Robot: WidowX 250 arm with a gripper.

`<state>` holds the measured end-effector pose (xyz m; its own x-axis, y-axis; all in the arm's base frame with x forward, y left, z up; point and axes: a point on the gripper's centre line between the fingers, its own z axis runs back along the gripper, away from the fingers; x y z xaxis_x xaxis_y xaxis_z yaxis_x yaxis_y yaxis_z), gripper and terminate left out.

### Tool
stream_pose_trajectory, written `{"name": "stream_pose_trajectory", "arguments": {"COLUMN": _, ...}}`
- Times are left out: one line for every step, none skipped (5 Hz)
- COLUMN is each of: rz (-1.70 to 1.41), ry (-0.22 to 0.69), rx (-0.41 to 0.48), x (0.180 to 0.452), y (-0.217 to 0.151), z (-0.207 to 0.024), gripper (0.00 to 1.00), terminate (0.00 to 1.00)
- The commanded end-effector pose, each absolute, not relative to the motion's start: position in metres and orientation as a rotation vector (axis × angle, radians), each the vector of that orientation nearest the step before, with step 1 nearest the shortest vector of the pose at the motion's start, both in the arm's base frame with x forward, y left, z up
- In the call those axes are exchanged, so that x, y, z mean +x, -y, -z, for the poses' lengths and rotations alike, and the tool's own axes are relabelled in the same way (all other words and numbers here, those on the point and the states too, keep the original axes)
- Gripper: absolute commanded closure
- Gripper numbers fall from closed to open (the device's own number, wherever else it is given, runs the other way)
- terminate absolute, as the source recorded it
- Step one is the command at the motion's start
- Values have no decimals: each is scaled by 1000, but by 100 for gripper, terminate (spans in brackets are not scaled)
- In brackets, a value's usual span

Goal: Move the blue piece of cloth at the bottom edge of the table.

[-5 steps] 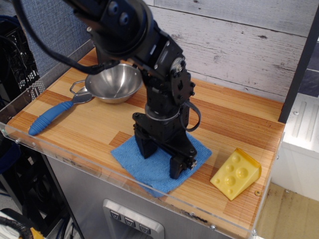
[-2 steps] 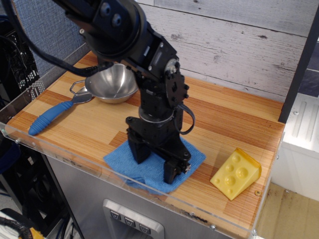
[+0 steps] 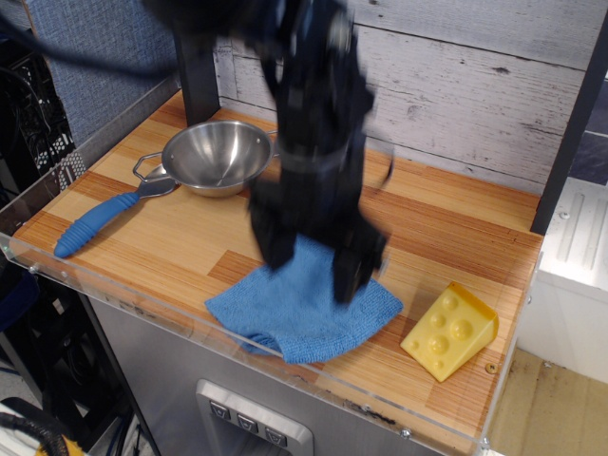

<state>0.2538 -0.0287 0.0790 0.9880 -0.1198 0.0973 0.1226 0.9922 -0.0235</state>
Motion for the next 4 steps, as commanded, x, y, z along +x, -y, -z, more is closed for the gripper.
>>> {"name": "stream_pose_trajectory", "arguments": {"rz": 44, "ry": 273, "rx": -82, "x": 270, "y": 12, "z": -150, "gripper": 0, "terminate": 0}}
{"name": "stream_pose_trajectory", "arguments": {"rz": 29, "ry": 236, "rx": -27, "x": 269, "y": 7, "z": -159, "gripper": 0, "terminate": 0}}
{"name": "stream_pose_trajectory", "arguments": {"rz": 19, "ry": 200, "rx": -15, "x": 269, "y": -4, "z": -164, "gripper": 0, "terminate": 0}}
{"name": "stream_pose_trajectory", "arguments": {"rz": 20, "ry": 199, "rx": -14, "x": 270, "y": -10, "z": -167, "gripper": 0, "terminate": 0}}
